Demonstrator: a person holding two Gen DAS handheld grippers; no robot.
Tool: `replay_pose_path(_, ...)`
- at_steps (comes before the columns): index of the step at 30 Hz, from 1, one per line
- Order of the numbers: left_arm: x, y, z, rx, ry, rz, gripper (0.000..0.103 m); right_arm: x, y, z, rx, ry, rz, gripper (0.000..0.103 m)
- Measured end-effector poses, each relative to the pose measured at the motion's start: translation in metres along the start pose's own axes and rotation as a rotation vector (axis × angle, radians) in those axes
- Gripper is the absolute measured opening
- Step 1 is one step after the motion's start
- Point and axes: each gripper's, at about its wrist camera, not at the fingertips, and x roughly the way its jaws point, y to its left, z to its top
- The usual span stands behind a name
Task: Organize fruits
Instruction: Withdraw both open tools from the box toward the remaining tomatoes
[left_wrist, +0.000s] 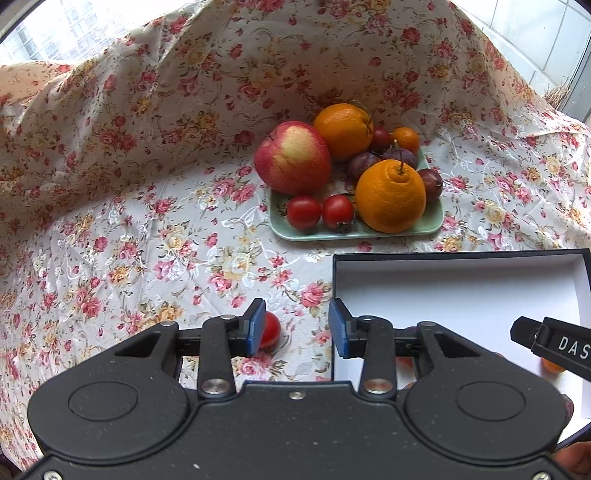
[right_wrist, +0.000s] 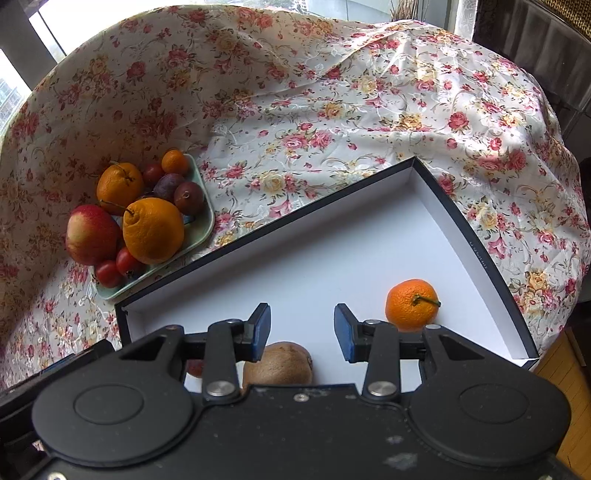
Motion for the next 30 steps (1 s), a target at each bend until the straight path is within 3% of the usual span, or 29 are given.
replay_pose_path(15,0.004,0.080,-0.009,-0.090,0.077,0.027,0.048,-0.001,0.088,-0.033,-0.159,0.042,0.085,0.041)
replay_pose_path(23,-0.001,0.100,-0.014,-0.122,0.093,0.040,0.048,-0.005,0.120,-0.055,-0.238,0.056,0.112,0.041)
replay_pose_path(30,-0.010,0.111,-0.026,-0.121,0.090,0.052,0.048,-0.015,0.134,-0.075,-0.310,0.093,0.190,0.041)
